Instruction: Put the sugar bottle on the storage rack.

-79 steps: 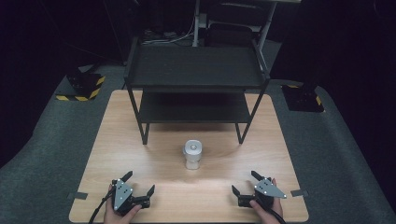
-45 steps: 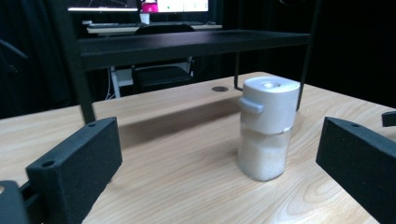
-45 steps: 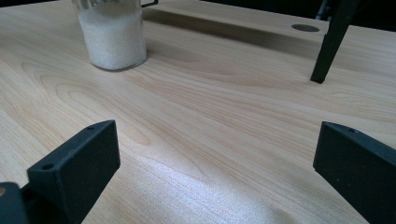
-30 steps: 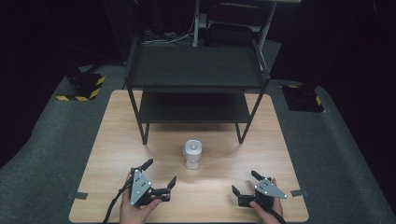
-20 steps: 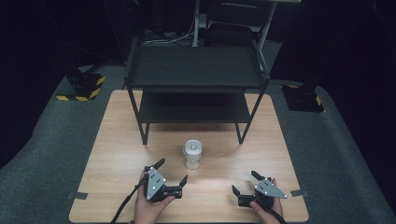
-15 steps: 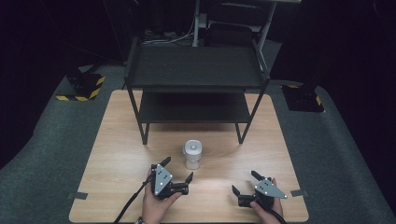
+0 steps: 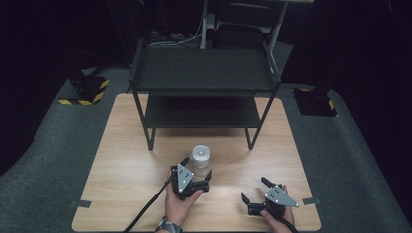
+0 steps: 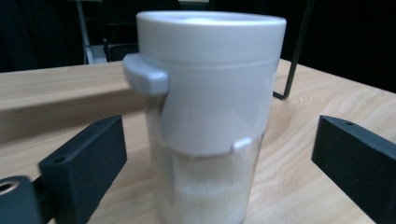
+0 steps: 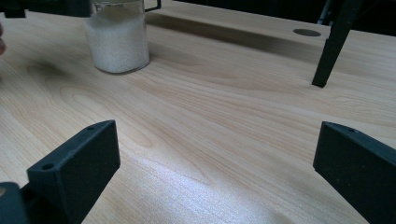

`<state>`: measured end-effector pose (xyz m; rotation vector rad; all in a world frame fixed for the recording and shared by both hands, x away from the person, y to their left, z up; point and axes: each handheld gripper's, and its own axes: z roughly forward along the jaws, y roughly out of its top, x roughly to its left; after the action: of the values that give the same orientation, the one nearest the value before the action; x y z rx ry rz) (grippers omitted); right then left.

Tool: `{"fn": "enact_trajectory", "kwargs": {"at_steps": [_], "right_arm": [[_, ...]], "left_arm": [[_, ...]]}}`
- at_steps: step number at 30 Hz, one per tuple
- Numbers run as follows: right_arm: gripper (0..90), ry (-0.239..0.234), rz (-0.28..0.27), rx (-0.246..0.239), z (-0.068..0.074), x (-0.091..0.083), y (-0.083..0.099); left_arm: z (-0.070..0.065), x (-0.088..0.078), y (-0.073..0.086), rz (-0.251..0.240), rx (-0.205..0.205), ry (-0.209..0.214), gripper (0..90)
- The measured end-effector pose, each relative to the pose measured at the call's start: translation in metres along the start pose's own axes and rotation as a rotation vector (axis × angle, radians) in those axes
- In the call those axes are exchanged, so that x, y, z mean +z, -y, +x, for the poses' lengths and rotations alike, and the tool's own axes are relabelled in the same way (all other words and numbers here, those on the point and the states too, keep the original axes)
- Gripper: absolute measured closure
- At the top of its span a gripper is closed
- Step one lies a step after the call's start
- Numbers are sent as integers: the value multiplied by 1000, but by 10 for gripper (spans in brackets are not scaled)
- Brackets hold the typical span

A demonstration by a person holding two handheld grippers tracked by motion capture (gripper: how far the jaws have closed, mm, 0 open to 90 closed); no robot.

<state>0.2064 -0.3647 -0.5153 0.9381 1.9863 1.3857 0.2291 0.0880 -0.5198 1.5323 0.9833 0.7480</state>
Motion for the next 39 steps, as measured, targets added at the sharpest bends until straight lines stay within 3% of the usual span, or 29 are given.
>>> {"fn": "enact_trajectory", "kwargs": {"at_steps": [6,16,21,31,39], "right_arm": [[2,-5,-3,-1,-1,0,1],[2,-7,-10,2,-1,0,2],[2,-7,-11,3,-1,0,2],[2,-6,-11,3,-1,0,2],[2,-6,-11,2,-1,0,2]], "left_arm": [[-10,10,-1,-17,-19,-48,68],[-23,17,0,-46,-9,-114,259],[-20,16,-2,-38,-7,-107,279],[-3,6,-3,-28,5,-47,282],[11,-5,-5,-30,-10,-47,282]]}}
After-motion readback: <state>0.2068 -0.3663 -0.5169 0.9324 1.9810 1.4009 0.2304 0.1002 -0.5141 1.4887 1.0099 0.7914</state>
